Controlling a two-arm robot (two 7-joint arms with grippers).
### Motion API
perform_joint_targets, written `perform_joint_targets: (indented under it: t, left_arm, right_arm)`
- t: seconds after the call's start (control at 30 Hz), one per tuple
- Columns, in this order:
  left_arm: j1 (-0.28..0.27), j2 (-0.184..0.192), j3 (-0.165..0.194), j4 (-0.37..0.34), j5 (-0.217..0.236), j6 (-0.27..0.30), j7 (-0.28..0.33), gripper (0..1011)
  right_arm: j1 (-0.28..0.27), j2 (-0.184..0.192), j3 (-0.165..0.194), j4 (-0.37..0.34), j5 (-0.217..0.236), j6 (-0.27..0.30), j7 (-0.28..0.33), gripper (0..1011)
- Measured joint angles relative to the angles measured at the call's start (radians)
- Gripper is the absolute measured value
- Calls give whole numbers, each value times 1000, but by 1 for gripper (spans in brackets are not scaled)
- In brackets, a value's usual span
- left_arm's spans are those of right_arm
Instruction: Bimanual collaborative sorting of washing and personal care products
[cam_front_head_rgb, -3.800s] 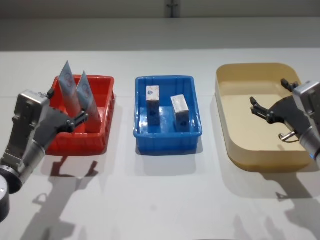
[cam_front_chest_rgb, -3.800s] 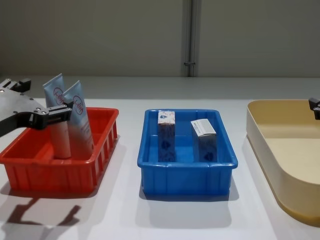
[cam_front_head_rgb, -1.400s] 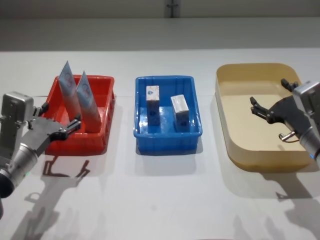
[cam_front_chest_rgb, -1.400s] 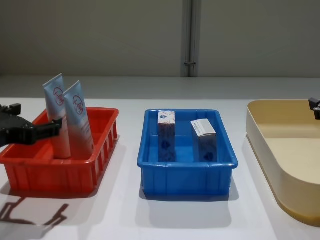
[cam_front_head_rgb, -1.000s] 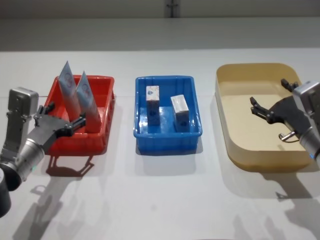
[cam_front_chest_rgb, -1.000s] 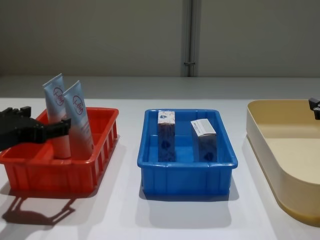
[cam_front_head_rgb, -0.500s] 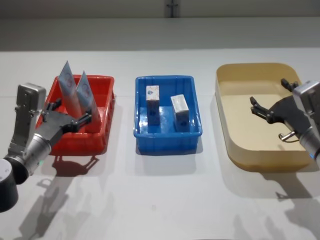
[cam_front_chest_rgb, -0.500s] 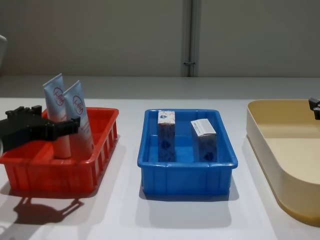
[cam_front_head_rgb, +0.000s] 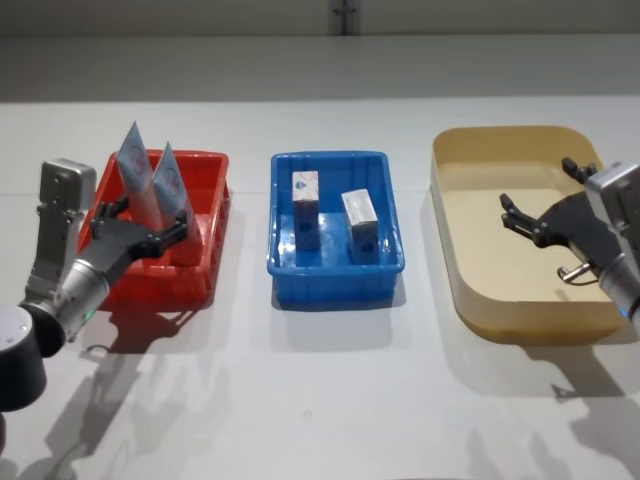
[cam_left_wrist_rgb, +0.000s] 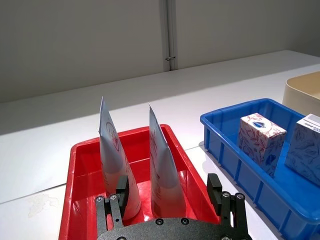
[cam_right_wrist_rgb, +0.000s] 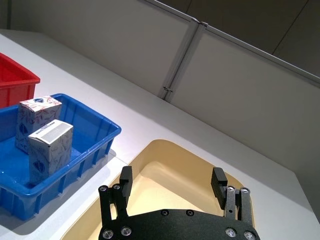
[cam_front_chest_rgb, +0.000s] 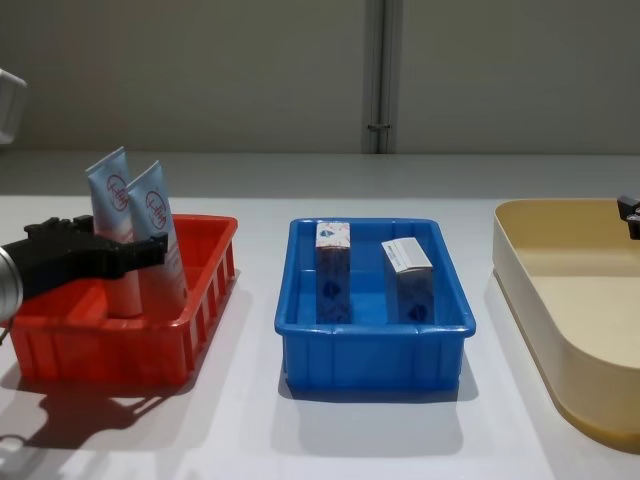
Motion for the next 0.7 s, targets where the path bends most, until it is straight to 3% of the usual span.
perform_joint_targets:
  t: [0.7]
  left_arm:
    - [-69, -59, -20, 105, 42, -22, -45, 1002]
  right_arm:
    - [0, 0, 0, 0, 0, 0, 0, 1000]
